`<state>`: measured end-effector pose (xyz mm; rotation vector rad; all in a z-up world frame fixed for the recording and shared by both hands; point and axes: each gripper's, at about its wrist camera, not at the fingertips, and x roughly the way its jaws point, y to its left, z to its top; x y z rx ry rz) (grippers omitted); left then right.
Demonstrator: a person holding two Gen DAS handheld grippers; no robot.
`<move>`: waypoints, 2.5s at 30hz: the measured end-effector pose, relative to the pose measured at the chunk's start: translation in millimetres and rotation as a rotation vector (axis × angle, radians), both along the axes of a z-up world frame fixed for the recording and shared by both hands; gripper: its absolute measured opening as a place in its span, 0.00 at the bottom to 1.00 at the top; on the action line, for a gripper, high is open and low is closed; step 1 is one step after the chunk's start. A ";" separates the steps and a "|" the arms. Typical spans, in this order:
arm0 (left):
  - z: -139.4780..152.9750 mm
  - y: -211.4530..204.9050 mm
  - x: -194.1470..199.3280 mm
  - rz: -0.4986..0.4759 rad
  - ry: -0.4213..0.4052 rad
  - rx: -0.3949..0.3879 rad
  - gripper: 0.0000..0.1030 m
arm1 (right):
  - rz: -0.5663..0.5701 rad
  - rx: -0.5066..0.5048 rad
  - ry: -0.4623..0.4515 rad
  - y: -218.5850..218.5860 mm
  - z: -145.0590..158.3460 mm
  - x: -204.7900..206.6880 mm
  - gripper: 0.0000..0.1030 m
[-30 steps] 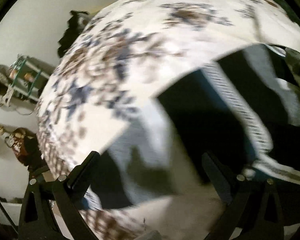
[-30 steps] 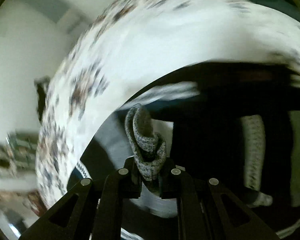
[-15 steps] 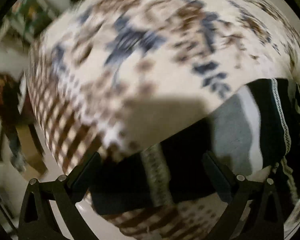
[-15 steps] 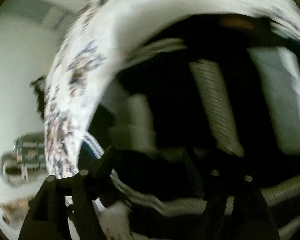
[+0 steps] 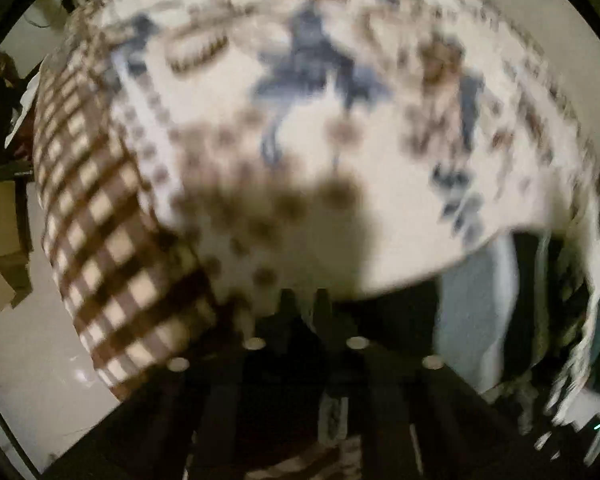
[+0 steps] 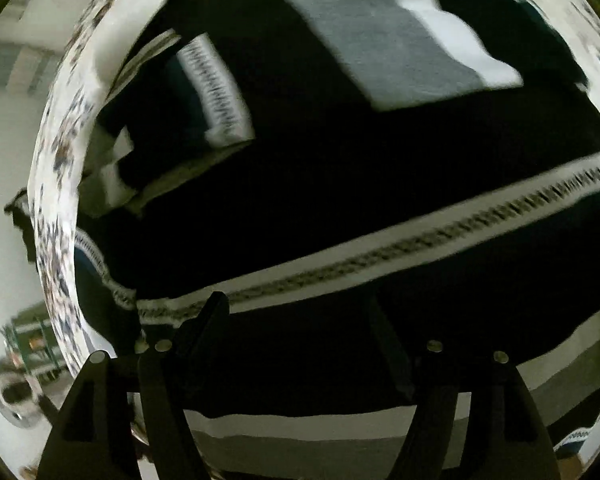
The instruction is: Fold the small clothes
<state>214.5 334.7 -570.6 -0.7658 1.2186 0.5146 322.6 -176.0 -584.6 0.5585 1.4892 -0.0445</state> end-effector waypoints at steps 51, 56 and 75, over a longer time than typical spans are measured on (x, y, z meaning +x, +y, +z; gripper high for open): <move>-33.4 100.5 -96.0 0.498 -0.250 -0.384 0.60 | 0.133 -0.023 -0.015 145.1 -10.0 39.8 0.83; -38.6 100.1 -68.4 0.505 -0.210 -0.313 0.62 | 0.060 -0.132 -0.049 117.5 0.2 39.9 0.84; 138.3 -22.6 73.9 -0.028 -0.364 0.137 0.05 | -0.139 -0.181 -0.033 -56.4 15.1 18.2 1.00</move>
